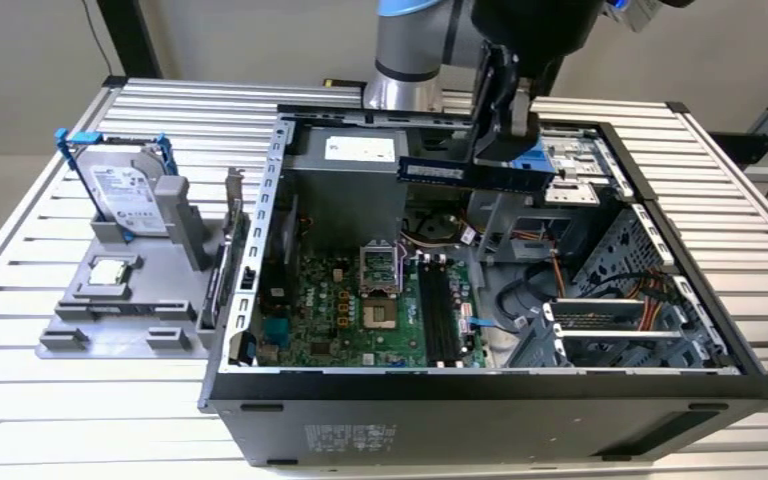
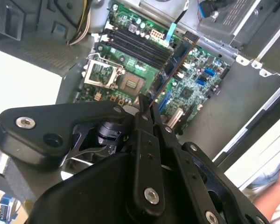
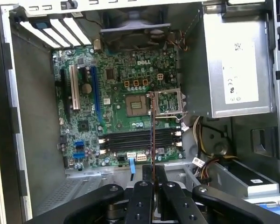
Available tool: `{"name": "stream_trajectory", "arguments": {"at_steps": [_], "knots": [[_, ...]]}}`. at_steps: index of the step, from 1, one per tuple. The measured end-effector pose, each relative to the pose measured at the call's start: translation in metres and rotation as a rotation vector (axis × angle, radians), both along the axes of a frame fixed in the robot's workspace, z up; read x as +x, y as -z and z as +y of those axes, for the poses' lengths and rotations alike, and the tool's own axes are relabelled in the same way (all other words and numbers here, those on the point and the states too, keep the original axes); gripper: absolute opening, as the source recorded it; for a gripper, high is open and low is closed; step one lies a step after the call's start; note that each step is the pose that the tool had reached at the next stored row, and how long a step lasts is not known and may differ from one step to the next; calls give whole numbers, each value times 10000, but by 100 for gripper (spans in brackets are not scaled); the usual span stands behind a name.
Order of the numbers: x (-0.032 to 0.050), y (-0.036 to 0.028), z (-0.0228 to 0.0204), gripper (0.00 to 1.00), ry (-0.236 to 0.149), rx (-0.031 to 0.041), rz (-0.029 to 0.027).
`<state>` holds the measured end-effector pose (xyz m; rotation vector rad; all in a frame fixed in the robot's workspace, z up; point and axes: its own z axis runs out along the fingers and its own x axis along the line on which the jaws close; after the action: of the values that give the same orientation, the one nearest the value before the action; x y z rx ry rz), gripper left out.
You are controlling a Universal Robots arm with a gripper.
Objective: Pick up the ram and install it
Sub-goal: 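Pick up the ram and move it above insertion slot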
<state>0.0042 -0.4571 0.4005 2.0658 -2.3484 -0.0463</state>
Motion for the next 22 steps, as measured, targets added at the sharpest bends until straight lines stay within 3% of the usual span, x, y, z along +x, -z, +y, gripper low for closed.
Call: {"name": "stream_trajectory", "arguments": {"at_steps": [9,22], "knots": [[206,0,6,0,50,-1,0],[222,0,6,0,51,0,0]]}}
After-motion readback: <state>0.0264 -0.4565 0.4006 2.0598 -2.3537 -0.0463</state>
